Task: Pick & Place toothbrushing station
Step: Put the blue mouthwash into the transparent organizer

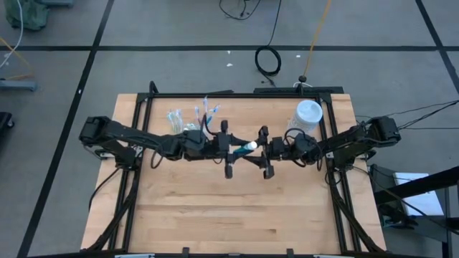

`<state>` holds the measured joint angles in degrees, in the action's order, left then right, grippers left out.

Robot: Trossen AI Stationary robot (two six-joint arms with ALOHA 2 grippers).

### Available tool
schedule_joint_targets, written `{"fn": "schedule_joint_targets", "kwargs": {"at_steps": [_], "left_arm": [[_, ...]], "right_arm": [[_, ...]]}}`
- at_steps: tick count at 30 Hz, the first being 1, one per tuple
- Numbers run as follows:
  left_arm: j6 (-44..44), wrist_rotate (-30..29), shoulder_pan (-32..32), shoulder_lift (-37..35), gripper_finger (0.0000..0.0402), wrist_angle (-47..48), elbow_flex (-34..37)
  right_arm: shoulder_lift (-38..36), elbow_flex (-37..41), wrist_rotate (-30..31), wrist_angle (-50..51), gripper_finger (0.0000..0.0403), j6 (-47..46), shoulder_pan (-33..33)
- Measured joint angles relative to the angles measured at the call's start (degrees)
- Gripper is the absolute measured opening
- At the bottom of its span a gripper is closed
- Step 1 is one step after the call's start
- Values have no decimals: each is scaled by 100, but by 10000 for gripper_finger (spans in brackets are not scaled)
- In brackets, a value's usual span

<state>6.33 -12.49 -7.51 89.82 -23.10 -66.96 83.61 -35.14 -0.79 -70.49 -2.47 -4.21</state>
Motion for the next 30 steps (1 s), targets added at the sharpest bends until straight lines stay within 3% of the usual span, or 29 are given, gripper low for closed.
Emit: {"fn": "schedule_joint_targets", "kwargs": {"at_steps": [10, 23, 30], "left_arm": [[198, 46, 7, 409, 102, -832, 2], [123, 46, 2, 402, 103, -749, 2], [273, 39, 2, 398, 122, -732, 2]], "right_arm": [[-4, 0, -94, 7, 182, 101, 0], [-4, 0, -101, -88, 115, 114, -2], [-4, 0, -101, -11, 95, 173, -2]]}}
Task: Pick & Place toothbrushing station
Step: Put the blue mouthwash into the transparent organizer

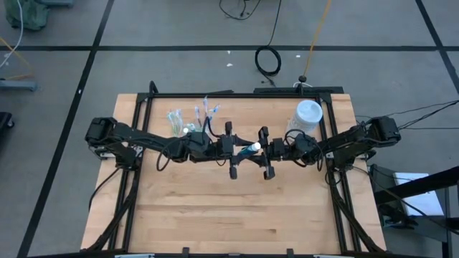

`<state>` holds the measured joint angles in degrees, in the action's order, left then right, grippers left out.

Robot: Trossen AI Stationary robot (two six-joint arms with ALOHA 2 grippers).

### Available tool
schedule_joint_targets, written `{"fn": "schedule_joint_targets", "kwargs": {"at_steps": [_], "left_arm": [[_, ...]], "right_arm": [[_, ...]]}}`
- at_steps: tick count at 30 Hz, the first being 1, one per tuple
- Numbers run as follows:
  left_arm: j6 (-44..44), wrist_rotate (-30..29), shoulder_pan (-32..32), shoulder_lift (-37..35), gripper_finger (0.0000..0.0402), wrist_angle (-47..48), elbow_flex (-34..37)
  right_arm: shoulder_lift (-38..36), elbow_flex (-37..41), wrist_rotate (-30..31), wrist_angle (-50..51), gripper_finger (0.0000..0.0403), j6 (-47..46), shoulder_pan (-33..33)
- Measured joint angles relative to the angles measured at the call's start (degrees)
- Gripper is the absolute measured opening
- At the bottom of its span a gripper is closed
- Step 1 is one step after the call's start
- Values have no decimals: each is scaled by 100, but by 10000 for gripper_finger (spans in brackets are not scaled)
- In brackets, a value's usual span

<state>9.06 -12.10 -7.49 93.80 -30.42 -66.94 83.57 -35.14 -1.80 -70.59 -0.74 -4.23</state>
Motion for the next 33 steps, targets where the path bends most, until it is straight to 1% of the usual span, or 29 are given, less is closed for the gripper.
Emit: {"fn": "schedule_joint_targets", "kwargs": {"at_steps": [4, 9, 12, 17, 22, 26, 30, 33], "left_arm": [[28, 0, 0, -11, 132, 114, 0], [235, 0, 0, -62, 133, 242, 0], [205, -42, 0, -239, 134, 706, -52], [-59, -318, -2, -604, 134, 1951, -139], [-349, -350, 0, -907, 134, 3213, -435], [-427, -349, 22, -901, 134, 4239, -839], [-379, -336, 160, -822, 134, 5005, -1058], [-689, -289, 356, -754, 134, 5248, -1050]], "right_arm": [[0, 0, 0, 52, 97, 0, 0], [0, 0, 12, 137, 97, 10, 3], [0, 0, 17, 286, 97, 38, 44], [0, 0, 25, 614, 97, 17, 174], [-18, 0, 20, 1701, 96, 119, 409], [-17, 0, 29, 2603, 97, 164, 591], [20, -169, 145, 3553, 97, 385, 598], [22, -377, 426, 4039, 97, 515, 503]]}}
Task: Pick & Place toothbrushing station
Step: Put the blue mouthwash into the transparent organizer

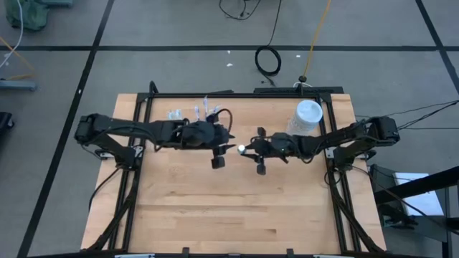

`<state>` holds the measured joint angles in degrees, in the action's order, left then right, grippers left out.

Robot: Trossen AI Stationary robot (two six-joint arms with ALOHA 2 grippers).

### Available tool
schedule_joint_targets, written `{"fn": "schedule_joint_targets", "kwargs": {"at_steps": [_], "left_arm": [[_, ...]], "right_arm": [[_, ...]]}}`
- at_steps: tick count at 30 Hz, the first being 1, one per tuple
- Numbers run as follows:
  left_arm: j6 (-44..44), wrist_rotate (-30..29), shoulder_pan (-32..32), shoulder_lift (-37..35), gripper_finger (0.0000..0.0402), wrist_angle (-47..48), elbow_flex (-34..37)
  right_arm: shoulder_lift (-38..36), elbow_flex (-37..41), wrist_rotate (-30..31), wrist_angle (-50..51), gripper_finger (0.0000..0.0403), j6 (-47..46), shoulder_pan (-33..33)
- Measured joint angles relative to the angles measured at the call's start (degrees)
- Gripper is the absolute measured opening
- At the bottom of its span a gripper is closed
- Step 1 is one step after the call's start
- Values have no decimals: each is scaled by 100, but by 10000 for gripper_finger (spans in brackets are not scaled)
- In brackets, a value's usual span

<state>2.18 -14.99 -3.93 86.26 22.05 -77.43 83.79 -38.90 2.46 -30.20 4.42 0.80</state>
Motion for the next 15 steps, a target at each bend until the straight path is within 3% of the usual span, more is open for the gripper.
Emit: {"fn": "schedule_joint_targets", "kwargs": {"at_steps": [6, 15], "left_arm": [[-250, 643, 349, 249, 142, 447, 42], [-361, 1235, 552, 634, 210, 333, 40]], "right_arm": [[260, -428, 517, 556, 98, 209, -175], [422, -550, 846, 722, 98, 228, -113]]}}
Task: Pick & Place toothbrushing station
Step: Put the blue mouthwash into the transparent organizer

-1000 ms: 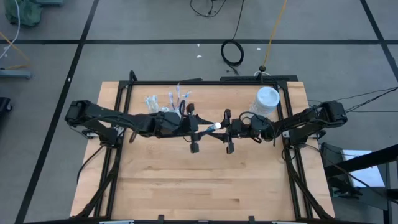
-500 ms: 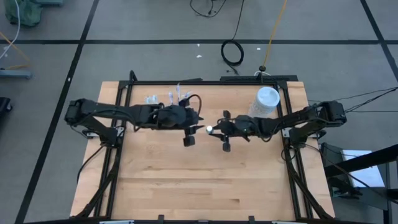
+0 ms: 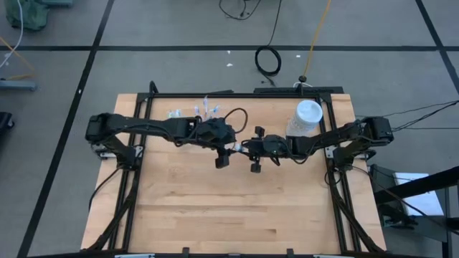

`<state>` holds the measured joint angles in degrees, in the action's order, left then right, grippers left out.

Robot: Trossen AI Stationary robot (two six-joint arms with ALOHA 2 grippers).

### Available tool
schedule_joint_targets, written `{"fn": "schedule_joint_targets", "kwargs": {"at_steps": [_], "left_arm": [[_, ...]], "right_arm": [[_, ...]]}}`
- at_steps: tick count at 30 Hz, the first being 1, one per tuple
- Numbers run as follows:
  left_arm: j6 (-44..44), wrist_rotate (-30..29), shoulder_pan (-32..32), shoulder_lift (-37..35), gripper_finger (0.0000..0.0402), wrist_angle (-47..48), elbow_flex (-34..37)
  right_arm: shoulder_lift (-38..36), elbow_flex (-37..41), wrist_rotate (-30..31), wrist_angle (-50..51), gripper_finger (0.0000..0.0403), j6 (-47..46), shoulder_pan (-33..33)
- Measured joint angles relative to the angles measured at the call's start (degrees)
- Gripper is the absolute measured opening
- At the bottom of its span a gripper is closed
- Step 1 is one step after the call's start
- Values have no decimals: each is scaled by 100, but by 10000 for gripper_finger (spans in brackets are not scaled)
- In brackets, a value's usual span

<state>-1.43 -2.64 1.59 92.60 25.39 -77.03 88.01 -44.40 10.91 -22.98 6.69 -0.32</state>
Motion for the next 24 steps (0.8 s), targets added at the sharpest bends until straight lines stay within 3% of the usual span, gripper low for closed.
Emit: {"fn": "schedule_joint_targets", "kwargs": {"at_steps": [7, 14, 24], "left_arm": [[0, -39, -22, 436, 223, -290, 0], [37, -39, -27, 442, 221, -299, 2], [95, -45, 28, 426, 126, -295, 0]], "right_arm": [[1, 2, -41, 25, 98, -41, -6], [0, 4, -37, 109, 98, -34, 1], [0, 6, -28, 116, 98, -133, 25]]}}
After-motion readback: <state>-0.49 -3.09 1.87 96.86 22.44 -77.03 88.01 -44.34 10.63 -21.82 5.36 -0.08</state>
